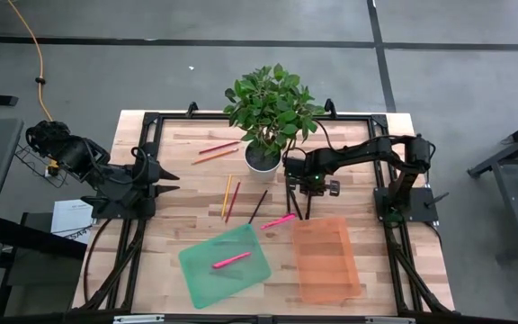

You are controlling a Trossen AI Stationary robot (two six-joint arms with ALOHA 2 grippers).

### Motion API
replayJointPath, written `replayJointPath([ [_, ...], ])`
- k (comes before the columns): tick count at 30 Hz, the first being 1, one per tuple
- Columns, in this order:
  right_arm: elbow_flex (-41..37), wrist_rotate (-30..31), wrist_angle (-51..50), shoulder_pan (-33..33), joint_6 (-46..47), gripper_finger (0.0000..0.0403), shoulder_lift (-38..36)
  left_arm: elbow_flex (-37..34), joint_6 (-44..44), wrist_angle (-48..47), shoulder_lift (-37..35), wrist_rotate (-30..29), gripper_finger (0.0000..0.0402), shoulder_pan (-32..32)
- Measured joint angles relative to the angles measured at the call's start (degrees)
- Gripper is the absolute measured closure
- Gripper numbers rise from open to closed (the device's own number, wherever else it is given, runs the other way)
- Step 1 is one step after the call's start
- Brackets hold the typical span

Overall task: Sort pens & pencils
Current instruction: Put the bottom right black pen into the green bin

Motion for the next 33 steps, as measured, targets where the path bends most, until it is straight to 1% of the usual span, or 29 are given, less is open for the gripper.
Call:
replayJointPath([
  [8, -0.04, 0.23, 0.22, 0.02, -0.46, 0.0368, 0.04, 0.0, 0.0, 0.0, 0.0, 0.0, 0.0305, 0.0],
  [15, -0.01, 0.55, 0.34, 0.35, -0.46, 0.037, 0.07, 0.0, -0.02, 0.02, 0.0, -0.21, 0.0305, -0.02],
  [19, 1.44, 2.75, -0.73, 1.32, -1.0, 0.0371, 0.37, 0.0, -0.02, 0.05, 0.0, -0.48, 0.0305, -0.01],
  [22, 3.24, 4.09, 0.26, 1.95, -2.28, 0.0371, 0.31, 0.0, -0.04, 0.07, 0.0, -0.89, 0.0305, -0.02],
  [33, 6.91, 7.74, -4.59, 3.99, -3.16, 0.0371, 0.26, 0.0, -0.59, 0.24, -0.02, -0.9, 0.0305, -0.01],
])
